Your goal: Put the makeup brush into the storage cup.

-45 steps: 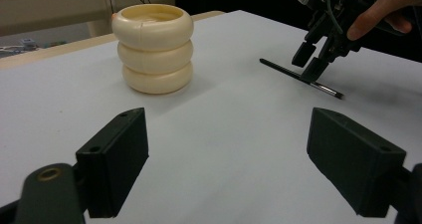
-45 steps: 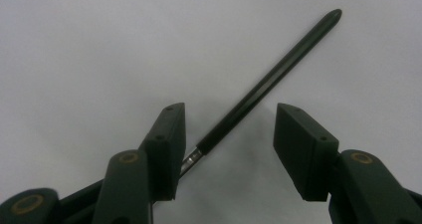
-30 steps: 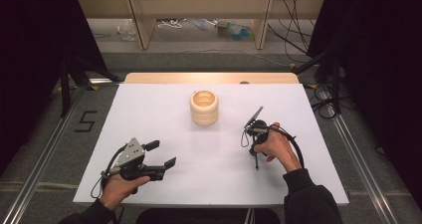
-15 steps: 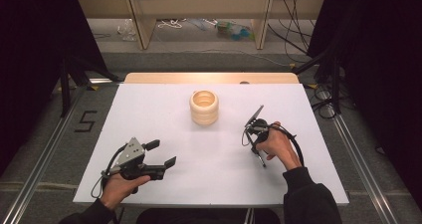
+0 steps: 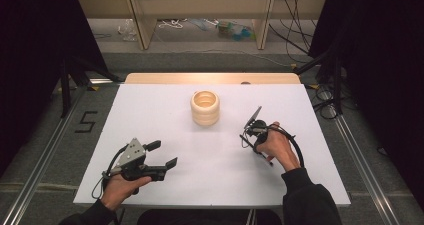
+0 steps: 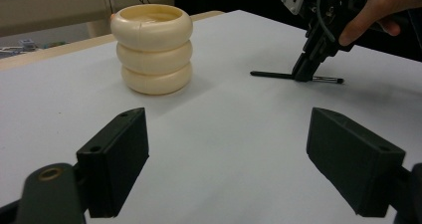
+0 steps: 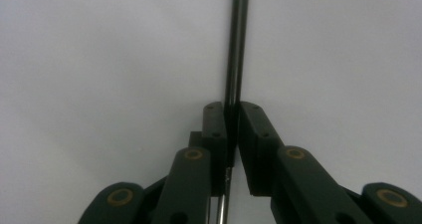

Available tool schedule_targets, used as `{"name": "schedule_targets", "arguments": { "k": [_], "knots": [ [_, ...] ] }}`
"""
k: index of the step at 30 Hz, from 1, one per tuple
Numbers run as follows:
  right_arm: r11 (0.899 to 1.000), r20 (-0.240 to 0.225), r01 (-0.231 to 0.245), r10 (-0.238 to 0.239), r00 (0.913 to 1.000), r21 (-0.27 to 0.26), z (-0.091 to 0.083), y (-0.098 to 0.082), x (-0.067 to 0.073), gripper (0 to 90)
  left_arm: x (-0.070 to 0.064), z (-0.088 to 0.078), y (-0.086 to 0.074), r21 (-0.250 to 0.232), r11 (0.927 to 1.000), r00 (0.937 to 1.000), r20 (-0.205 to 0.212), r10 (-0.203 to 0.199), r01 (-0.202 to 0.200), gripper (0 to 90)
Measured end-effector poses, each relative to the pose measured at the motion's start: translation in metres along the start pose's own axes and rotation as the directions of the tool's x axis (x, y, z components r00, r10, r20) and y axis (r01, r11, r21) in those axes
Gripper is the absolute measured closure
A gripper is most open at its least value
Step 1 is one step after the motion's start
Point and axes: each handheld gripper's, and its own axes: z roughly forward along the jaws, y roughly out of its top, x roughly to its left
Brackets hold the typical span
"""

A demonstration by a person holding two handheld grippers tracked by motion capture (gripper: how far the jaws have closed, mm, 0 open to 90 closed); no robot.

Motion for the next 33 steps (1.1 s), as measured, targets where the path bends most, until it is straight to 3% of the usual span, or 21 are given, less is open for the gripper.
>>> {"name": "schedule_targets", "arguments": {
  "k": [3,4,5,7,8,11,13,16,18,21,22,23,24,26,28,30,32,33],
  "knots": [
    [1.0,-0.006,0.012,-0.012,0.9999,0.009,0.0,0.001,0.002,83.7,-0.001,0.001,-0.001,0.002,1.0,0.9999,0.006,-0.008,0.008,16.6],
    [1.0,-0.001,0.028,-0.028,0.9996,0.01,0.0,0.001,0.002,83.9,-0.001,0.0,0.0,0.002,1.0,0.9999,0.009,0.007,-0.007,16.6],
    [0.999,0.001,0.038,-0.038,0.9993,0.009,0.0,0.001,0.002,83.9,-0.001,0.001,0.0,0.0,0.9999,0.9999,0.009,-0.012,0.012,16.6],
    [0.999,0.005,0.047,-0.047,0.9989,0.011,0.0,0.001,0.003,83.9,-0.001,0.001,0.0,-0.001,0.9999,0.9999,0.009,-0.012,0.012,16.7],
    [0.999,0.003,0.048,-0.048,0.9988,0.015,-0.001,0.002,0.003,83.9,0.0,0.0,0.0,0.006,1.0,0.9999,0.009,0.008,-0.008,16.7],
    [0.996,0.015,0.087,-0.087,0.9961,0.012,-0.001,0.002,0.003,84.0,-0.001,0.001,0.0,0.001,0.9999,0.9999,0.01,-0.01,0.01,16.7],
    [0.996,0.016,0.089,-0.089,0.9959,0.009,-0.003,0.002,0.006,84.0,0.0,0.001,0.0,0.004,1.0,0.9999,0.011,0.002,-0.003,16.7],
    [0.995,0.012,0.094,-0.094,0.9955,-0.019,-0.008,0.002,0.007,84.0,0.0,0.0,0.0,0.007,1.0,0.9999,0.009,0.004,-0.004,16.7],
    [0.991,0.017,0.109,-0.108,0.994,-0.074,-0.022,0.0,0.01,84.0,0.0,0.0,0.001,-0.001,1.0,0.9999,0.01,-0.007,0.007,17.0],
    [0.986,0.022,0.137,-0.136,0.9905,-0.099,-0.03,-0.001,0.014,84.0,0.0,0.0,0.0,0.005,1.0,0.9999,0.012,0.007,-0.007,17.2],
    [0.985,0.024,0.14,-0.138,0.9902,-0.1,-0.033,-0.001,0.016,84.0,-0.001,0.001,0.0,0.005,1.0,0.9999,0.012,-0.008,0.008,17.2],
    [0.972,0.046,0.2,-0.196,0.9796,-0.123,-0.041,-0.002,0.025,84.0,0.0,0.001,0.001,0.002,1.0,0.9999,0.01,-0.003,0.003,17.3],
    [0.967,0.052,0.221,-0.216,0.9751,-0.124,-0.044,-0.002,0.03,84.0,0.0,0.001,0.001,0.002,1.0,0.9999,0.01,-0.003,0.003,17.4],
    [0.964,0.053,0.232,-0.228,0.9724,-0.127,-0.047,-0.003,0.035,84.0,-0.001,0.001,0.001,0.005,1.0,0.9999,0.01,0.005,-0.005,17.1],
    [0.948,0.066,0.279,-0.272,0.9601,-0.152,-0.055,-0.004,0.046,84.0,-0.001,0.002,0.0,0.007,1.0,1.0,0.006,-0.006,0.006,16.6],
    [0.943,0.076,0.295,-0.286,0.9552,-0.155,-0.058,-0.004,0.05,84.0,0.0,0.003,0.0,0.009,1.0,1.0,0.007,0.002,-0.002,16.4],
    [0.922,0.081,0.345,-0.336,0.9383,-0.174,-0.062,-0.004,0.059,84.0,0.0,0.003,0.0,0.014,0.9999,1.0,0.005,-0.002,0.002,16.4],
    [0.922,0.081,0.345,-0.336,0.9383,-0.174,-0.062,-0.004,0.059,84.0,0.0,0.003,-0.001,0.011,0.9999,1.0,0.005,-0.003,0.003,16.4]
  ]
}}
